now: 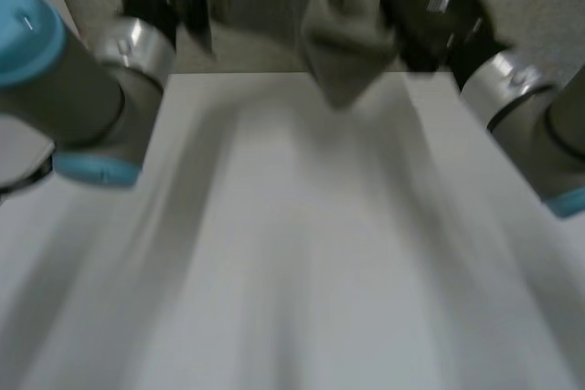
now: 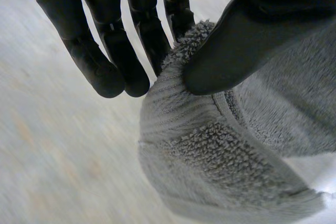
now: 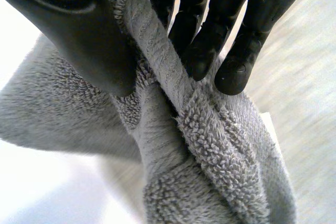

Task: Fold the towel.

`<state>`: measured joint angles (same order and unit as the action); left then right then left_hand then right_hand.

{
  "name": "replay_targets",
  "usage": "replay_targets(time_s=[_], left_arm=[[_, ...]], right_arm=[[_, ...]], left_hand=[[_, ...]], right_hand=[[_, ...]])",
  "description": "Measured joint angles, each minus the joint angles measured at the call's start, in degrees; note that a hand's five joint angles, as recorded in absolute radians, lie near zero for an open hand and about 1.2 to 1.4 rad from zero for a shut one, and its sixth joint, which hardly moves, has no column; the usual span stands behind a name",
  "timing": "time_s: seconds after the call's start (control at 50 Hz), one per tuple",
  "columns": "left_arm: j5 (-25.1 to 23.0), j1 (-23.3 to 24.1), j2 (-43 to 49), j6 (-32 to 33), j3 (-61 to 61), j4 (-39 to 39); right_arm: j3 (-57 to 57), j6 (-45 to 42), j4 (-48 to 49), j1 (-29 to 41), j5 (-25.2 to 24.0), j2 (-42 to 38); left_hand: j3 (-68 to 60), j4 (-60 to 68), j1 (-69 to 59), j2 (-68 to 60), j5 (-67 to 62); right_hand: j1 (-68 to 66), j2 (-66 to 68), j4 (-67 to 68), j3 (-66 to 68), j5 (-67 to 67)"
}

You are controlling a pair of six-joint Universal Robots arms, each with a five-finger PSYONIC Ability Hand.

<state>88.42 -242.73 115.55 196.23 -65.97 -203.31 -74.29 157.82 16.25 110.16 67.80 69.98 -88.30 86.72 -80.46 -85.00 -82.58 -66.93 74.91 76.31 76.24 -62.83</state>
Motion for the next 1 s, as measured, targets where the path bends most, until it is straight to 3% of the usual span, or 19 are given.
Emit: replay_targets(time_s=[0.16,0.2,0.24,0.34,0.48,0.64,0.74,0.76,0.84,0.92,1.0], left_arm=[[-3.79,-1.65,0.47,0.34,-19.58,-1.88],[-4.40,-2.24,0.51,0.62,-24.43,-3.12],[-4.64,-2.67,0.31,0.91,-27.45,-3.92],[-4.83,-3.83,-2.21,1.68,-34.26,-4.95],[-5.01,-4.48,-8.69,1.91,-40.17,-5.17],[-5.03,-3.95,-13.68,1.94,-43.87,-5.19],[-5.01,-3.41,-13.38,2.13,-44.23,-4.94],[-5.01,-3.23,-12.99,2.27,-44.17,-4.87],[-4.97,-2.60,-11.06,3.33,-43.52,-4.63],[-4.88,-1.54,-8.28,5.98,-42.29,-4.47],[-4.68,-0.26,-5.53,8.91,-41.10,-4.56]], right_arm=[[-3.87,-12.25,-12.29,0.16,-0.38,-7.07],[-5.70,-13.68,-13.26,0.05,-0.08,-8.27],[-7.17,-14.09,-13.53,-0.11,0.13,-8.64],[-10.57,-13.74,-13.69,-0.52,0.47,-6.93],[-12.39,-13.13,-16.18,-0.69,0.36,-3.49],[-8.88,-13.47,-25.25,-1.11,0.18,-3.90],[-5.38,-13.54,-29.18,-1.35,0.33,-6.79],[-4.43,-13.54,-29.83,-1.45,0.37,-7.68],[-2.55,-13.49,-30.83,-2.01,0.42,-9.65],[-2.01,-13.29,-30.92,-2.78,0.31,-10.47],[-2.45,-13.17,-30.58,-3.21,0.14,-10.50]], left_hand=[[-0.05,0.01,0.00,0.00,-0.18],[-0.07,0.01,0.00,0.00,-0.18],[-0.09,0.00,0.00,0.00,-0.19],[-0.12,0.00,0.00,0.00,-0.19],[-0.12,0.00,0.00,0.00,-0.19],[-0.13,0.00,0.00,0.00,-0.20],[17.51,-16.45,9.94,14.14,11.49],[29.11,-28.36,21.41,25.69,22.63],[45.76,-44.71,38.37,42.43,40.38],[51.17,-49.74,43.45,48.11,46.20],[53.47,-52.05,45.67,50.47,48.65]], right_hand=[[0.74,-2.08,-2.58,-2.37,1.73],[16.68,-21.96,-22.01,-21.84,20.51],[26.14,-32.90,-33.52,-33.47,31.38],[31.07,-37.77,-39.33,-39.36,37.20],[31.23,-37.77,-39.33,-39.36,37.35],[30.57,-37.62,-39.18,-39.17,36.59],[24.23,-32.36,-33.80,-33.58,29.96],[21.27,-29.18,-31.01,-30.85,27.31],[7.79,-15.90,-17.18,-17.19,13.33],[-0.56,-0.97,-2.31,-2.50,-0.38],[-0.56,0.95,-0.24,-0.03,-1.52]])
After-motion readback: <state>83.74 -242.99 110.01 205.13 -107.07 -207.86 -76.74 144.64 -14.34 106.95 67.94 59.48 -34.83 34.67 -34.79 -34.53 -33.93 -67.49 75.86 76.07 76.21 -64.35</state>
